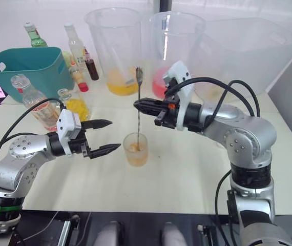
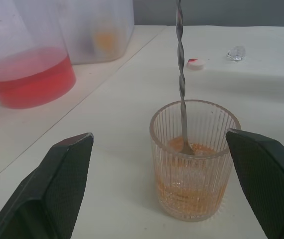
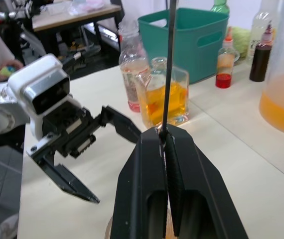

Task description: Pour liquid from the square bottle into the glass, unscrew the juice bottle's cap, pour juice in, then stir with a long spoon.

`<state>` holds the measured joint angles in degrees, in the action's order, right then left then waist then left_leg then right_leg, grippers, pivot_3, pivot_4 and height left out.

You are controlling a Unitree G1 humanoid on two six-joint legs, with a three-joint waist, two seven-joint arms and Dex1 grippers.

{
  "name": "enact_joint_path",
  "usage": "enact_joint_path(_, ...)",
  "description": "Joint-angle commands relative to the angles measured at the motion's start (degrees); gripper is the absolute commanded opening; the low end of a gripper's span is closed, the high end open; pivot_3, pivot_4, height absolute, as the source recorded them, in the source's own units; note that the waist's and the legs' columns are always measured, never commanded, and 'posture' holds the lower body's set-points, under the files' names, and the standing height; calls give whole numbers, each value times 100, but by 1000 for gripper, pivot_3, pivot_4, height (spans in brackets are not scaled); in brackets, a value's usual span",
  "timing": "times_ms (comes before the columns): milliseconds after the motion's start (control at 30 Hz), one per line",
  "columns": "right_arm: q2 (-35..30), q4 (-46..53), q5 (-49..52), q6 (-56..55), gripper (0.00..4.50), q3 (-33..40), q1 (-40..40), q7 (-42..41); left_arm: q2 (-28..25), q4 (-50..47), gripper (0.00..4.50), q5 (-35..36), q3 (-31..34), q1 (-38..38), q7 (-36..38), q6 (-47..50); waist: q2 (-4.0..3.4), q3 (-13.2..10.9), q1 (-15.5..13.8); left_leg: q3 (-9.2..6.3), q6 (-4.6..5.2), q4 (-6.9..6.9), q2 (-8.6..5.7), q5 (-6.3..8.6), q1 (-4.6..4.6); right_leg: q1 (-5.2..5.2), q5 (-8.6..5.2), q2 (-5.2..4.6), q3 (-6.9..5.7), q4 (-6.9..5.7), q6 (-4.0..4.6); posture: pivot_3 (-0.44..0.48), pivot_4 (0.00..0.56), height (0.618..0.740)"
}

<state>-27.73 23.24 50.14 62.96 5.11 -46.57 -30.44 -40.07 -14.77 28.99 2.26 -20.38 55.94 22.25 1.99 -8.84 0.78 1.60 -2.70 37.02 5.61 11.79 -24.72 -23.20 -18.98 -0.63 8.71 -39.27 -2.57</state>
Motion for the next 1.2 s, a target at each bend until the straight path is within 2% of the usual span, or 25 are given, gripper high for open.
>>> enact_joint_path(33,18,285,386,118,0,337,-93,263,18,-28,4468,-64,-19,-176,82,-161,0,0,1,0,0,0,0,0,0,0,0,0,0,0,0,0,150,719)
enact_joint_path(333,270,249,901,134,0,309,-84,660,14,127,4468,-117,-30,-314,168,-213,0,0,19,-1,0,0,0,0,0,-1,0,1,0,0,0,0,150,719)
enact_joint_path(467,73,119,-110,-291,0,-549,-280,496,-39,104,4468,-141,21,-297,163,-207,-1,0,26,-1,0,0,0,0,0,-1,0,1,0,-1,0,0,150,719)
enact_joint_path(567,124,-120,-520,-603,0,-850,-347,412,-65,127,4468,-161,50,-327,153,-211,-1,0,22,-2,0,0,0,0,0,-2,0,1,-1,-1,0,0,150,719)
enact_joint_path(733,551,-252,-599,-804,0,-893,-318,370,-100,166,4468,-188,74,-365,162,-206,-1,0,14,-2,0,1,0,0,-3,-3,0,1,-1,-1,0,0,150,719)
enact_joint_path(900,739,-118,-261,-588,0,-584,-273,428,-119,207,4468,-226,64,-380,160,-227,-1,0,9,-2,0,0,0,0,-2,-3,0,1,-1,-1,0,0,150,719)
enact_joint_path(1067,363,1,173,-177,0,-221,-426,352,-71,272,4468,-265,-19,-456,160,-250,-1,-1,-4,-2,0,0,0,0,-3,-2,0,1,-2,-2,0,0,150,719)
enact_joint_path(1200,-60,54,210,46,0,-309,-492,144,-52,274,4468,-271,-37,-473,169,-246,-1,0,2,-2,0,0,0,0,-2,-2,0,1,-2,0,0,0,150,719)
